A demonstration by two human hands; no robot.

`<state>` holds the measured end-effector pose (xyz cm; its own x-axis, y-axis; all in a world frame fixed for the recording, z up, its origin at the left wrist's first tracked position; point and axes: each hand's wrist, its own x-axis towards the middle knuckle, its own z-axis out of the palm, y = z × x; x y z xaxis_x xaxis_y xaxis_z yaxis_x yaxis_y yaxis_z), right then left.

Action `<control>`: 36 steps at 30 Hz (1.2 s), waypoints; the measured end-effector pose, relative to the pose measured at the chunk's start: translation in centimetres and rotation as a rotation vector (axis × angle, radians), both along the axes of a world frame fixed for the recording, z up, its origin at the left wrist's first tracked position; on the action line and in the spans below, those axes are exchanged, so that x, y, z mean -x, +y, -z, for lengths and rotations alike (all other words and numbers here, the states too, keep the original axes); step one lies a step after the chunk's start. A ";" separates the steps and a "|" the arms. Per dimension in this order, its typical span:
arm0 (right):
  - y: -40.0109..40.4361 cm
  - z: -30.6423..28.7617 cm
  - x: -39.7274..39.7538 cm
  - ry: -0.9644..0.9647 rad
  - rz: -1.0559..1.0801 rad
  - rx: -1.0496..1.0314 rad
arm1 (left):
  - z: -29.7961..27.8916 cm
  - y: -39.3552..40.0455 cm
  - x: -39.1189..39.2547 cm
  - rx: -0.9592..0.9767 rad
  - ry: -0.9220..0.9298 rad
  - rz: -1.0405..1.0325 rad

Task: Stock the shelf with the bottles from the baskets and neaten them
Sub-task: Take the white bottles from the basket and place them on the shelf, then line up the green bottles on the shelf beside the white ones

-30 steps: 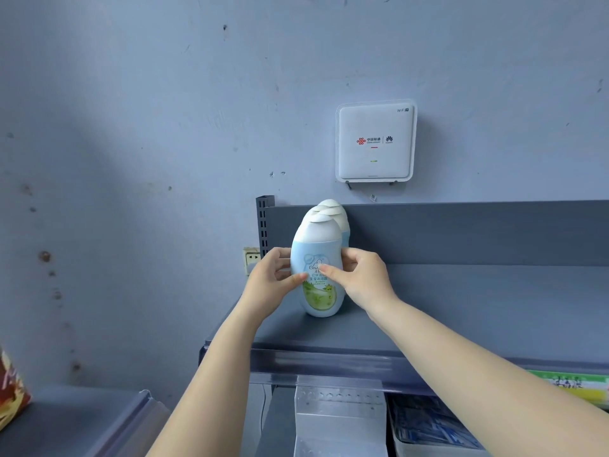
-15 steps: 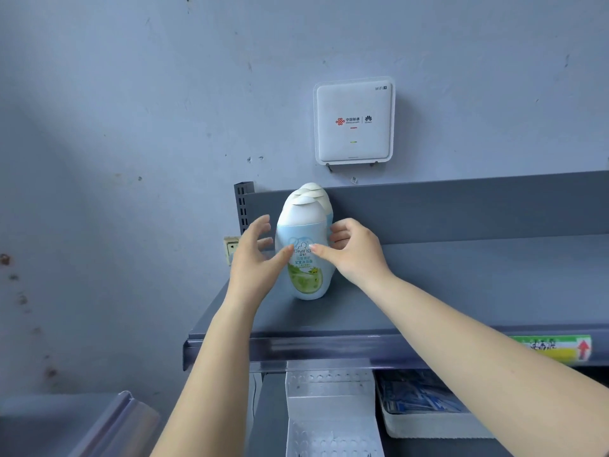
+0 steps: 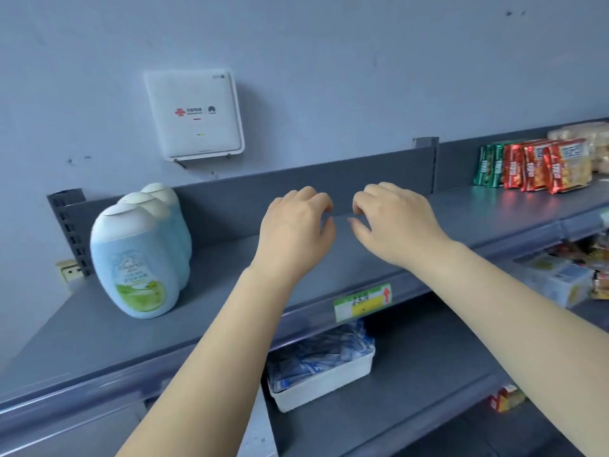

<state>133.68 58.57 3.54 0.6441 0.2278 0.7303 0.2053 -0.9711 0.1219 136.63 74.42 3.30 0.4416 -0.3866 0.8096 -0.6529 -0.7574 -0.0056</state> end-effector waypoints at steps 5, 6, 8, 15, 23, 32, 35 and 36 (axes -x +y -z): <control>-11.0 2.1 4.6 0.163 0.284 0.079 | 1.8 -12.0 1.8 -0.149 0.078 0.199; -13.1 2.6 5.7 0.189 0.330 0.078 | 2.3 -14.3 2.2 -0.174 0.077 0.253; -17.2 3.7 8.2 0.242 0.412 0.064 | 3.6 -19.1 3.4 -0.232 0.071 0.351; -30.2 9.2 17.3 0.440 0.621 -0.013 | 9.4 -34.3 8.1 -0.524 0.196 0.419; -41.6 14.8 26.9 0.530 0.799 -0.165 | 14.9 -47.9 14.7 -0.622 0.293 0.636; -49.4 20.8 31.4 0.595 0.936 -0.453 | 20.6 -57.3 17.5 -0.734 0.482 0.783; -51.4 23.0 31.5 0.653 0.962 -0.544 | 23.1 -60.0 17.1 -0.777 0.572 0.789; -52.1 23.8 31.3 0.672 0.969 -0.579 | 24.0 -61.0 16.8 -0.791 0.611 0.785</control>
